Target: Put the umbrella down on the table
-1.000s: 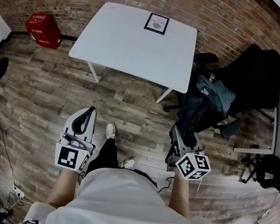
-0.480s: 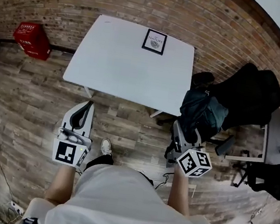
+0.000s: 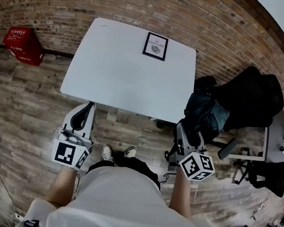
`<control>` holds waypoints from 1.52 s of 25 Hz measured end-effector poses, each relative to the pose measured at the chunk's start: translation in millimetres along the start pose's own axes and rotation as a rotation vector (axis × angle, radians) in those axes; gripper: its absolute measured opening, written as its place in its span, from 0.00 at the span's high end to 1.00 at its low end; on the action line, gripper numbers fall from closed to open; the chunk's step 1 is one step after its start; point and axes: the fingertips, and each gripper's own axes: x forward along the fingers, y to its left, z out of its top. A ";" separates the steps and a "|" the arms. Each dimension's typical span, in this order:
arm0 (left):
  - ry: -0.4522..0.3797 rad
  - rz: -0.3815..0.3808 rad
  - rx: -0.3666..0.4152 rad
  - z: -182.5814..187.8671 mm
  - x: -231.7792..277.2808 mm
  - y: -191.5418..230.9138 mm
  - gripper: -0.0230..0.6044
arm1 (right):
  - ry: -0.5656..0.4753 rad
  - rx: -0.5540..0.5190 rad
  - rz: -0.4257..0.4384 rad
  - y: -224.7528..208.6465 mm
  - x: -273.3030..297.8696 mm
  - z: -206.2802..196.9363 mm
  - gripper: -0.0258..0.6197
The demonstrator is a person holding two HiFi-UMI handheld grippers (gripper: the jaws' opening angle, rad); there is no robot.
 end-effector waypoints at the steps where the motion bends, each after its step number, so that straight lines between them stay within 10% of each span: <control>1: 0.003 -0.008 -0.003 -1.3 6.1 -0.8 0.93 | -0.001 -0.001 -0.005 -2.3 2.8 1.8 0.60; 24: -0.069 0.176 0.135 43.3 53.9 19.5 0.93 | -0.014 -0.020 0.153 -23.2 104.9 38.4 0.60; 38: -0.071 0.144 0.150 45.9 75.6 8.5 0.93 | 0.015 -0.053 0.183 -20.6 116.3 37.7 0.60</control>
